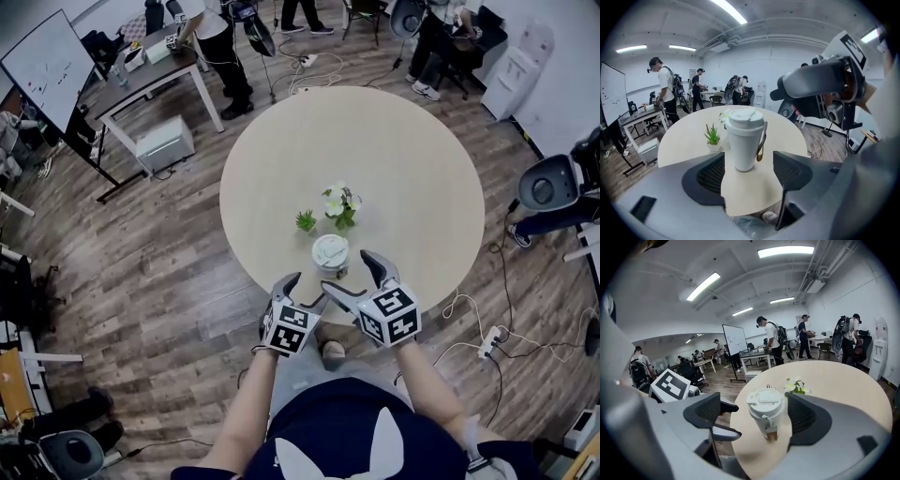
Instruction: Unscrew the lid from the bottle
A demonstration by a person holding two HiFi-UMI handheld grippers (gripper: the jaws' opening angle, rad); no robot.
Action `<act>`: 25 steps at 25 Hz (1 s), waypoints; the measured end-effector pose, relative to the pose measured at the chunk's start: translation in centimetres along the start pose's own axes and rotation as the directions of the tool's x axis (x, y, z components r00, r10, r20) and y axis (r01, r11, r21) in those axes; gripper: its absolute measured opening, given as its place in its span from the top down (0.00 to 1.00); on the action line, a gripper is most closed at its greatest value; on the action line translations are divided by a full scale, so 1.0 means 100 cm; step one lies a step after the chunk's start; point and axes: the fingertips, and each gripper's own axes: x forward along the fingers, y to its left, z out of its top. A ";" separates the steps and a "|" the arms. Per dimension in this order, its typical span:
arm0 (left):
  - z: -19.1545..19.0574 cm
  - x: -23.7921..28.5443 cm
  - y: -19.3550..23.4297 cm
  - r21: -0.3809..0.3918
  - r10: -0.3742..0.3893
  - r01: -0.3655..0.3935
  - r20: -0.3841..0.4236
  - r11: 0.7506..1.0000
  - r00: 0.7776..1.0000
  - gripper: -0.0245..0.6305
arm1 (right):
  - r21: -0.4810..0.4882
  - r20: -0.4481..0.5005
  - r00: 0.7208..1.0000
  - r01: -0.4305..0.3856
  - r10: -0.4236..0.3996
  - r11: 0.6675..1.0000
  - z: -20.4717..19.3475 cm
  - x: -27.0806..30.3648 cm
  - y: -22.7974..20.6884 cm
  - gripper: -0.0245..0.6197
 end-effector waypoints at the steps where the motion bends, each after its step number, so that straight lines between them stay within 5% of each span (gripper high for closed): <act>1: -0.002 0.005 -0.001 0.000 -0.019 0.019 -0.007 1.000 1.000 0.47 | -0.004 -0.010 1.000 0.006 -0.006 1.000 0.000 0.005 -0.002 0.28; 15: -0.009 0.059 0.021 0.031 -0.078 0.079 -0.021 0.996 0.997 0.47 | -0.085 -0.146 0.986 0.062 -0.075 0.994 -0.015 0.059 -0.018 0.29; 25: -0.009 0.087 0.009 0.144 -0.094 0.099 -0.045 0.985 0.995 0.47 | -0.109 -0.198 0.975 0.078 -0.098 0.991 -0.024 0.065 -0.024 0.35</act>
